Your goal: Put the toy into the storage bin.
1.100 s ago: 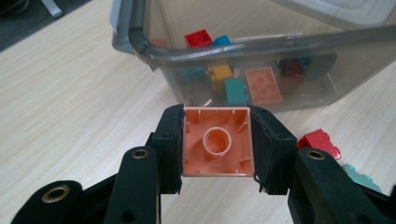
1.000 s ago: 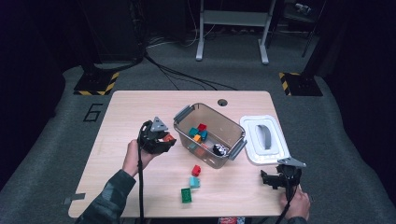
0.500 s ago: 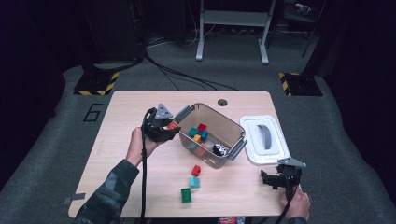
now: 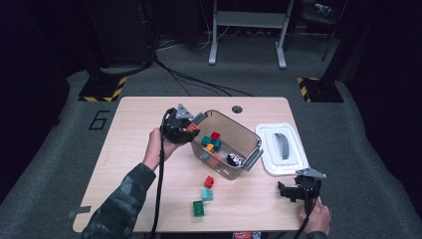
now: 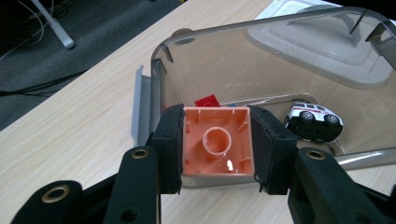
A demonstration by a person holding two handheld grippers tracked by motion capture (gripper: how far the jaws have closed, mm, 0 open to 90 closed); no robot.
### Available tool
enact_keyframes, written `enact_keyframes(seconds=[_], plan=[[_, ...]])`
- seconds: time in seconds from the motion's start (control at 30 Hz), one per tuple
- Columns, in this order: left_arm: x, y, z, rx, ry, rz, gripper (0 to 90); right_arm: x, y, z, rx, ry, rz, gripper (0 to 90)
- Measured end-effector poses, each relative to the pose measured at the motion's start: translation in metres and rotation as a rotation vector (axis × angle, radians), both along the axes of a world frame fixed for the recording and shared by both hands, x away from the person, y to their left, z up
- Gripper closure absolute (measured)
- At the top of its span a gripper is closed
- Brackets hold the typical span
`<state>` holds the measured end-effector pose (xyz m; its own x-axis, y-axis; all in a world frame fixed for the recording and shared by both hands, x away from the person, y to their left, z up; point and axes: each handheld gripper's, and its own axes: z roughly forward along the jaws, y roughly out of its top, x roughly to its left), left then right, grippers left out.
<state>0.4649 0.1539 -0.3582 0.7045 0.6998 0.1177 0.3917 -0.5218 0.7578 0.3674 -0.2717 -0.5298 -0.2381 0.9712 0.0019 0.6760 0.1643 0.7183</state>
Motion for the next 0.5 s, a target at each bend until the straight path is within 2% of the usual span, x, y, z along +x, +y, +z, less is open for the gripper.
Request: enact_keyframes(seconds=[0.13, 0.17, 0.5], plan=[[0.006, -0.006, -0.004, 0.008, 0.012, -0.005, 59.2, 0.0, 0.0, 0.0, 0.0, 0.0, 0.0, 0.0], [0.007, -0.008, -0.006, 0.0, 0.021, 0.0, 59.2, 0.0, 0.0, 0.0, 0.0, 0.0, 0.0, 0.0], [0.017, -0.017, -0.027, 0.033, 0.09, -0.006, 58.9, 0.0, 0.0, 0.0, 0.0, 0.0, 0.0, 0.0]])
